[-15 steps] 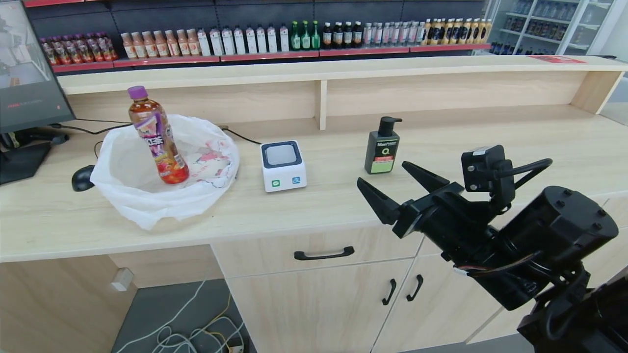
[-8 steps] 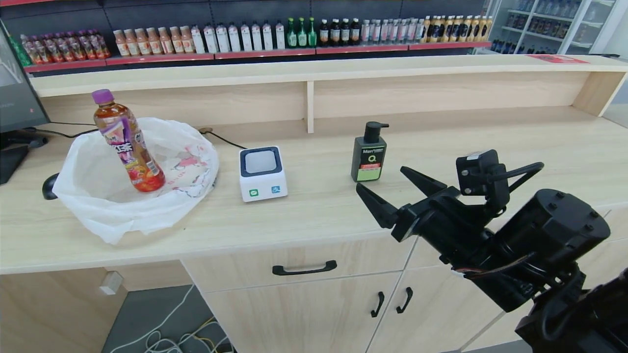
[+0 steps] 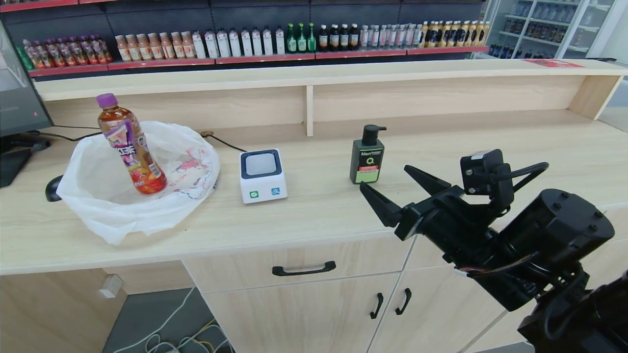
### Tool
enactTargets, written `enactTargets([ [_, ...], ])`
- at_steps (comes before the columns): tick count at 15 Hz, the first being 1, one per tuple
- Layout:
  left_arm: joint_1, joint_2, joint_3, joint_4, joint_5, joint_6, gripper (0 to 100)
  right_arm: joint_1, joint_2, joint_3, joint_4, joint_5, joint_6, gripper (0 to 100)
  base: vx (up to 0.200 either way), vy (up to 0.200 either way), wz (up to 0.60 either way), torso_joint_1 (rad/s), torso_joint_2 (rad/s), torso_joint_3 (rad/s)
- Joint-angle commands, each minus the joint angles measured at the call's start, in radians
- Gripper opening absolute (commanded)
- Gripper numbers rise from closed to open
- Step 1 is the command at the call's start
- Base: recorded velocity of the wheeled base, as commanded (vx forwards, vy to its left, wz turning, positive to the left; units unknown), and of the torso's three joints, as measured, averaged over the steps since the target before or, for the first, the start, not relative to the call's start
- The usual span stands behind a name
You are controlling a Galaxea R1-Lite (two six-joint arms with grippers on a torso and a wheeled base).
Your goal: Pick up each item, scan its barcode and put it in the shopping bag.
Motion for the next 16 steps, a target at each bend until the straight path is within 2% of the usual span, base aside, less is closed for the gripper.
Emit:
enactTargets([
  [1,0.000,0.000,0.000,0.000,0.001,-0.001,100,-0.016,0.008,0.000,0.000,0.000,-0.002,100,0.000,0.000,0.00,0.000,0.00,0.000],
  [5,0.000,0.000,0.000,0.000,0.001,0.001,100,-0.060,0.011,0.003,0.000,-0.005,-0.035,100,0.000,0.000,0.00,0.000,0.00,0.000],
  [9,0.000,0.000,0.000,0.000,0.001,0.001,100,-0.099,0.048,-0.061,0.000,-0.008,-0.032,100,0.000,0.000,0.00,0.000,0.00,0.000],
  [11,0.000,0.000,0.000,0.000,0.001,0.001,100,-0.110,0.074,-0.090,0.000,-0.068,-0.042,100,0.000,0.000,0.00,0.000,0.00,0.000],
  [14,0.000,0.000,0.000,0.000,0.001,0.001,100,-0.091,0.089,-0.120,0.089,-0.174,-0.048,100,0.000,0.000,0.00,0.000,0.00,0.000],
  [16,0.000,0.000,0.000,0.000,0.001,0.001,100,-0.091,0.137,-0.155,0.084,-0.184,-0.048,100,0.000,0.000,0.00,0.000,0.00,0.000],
])
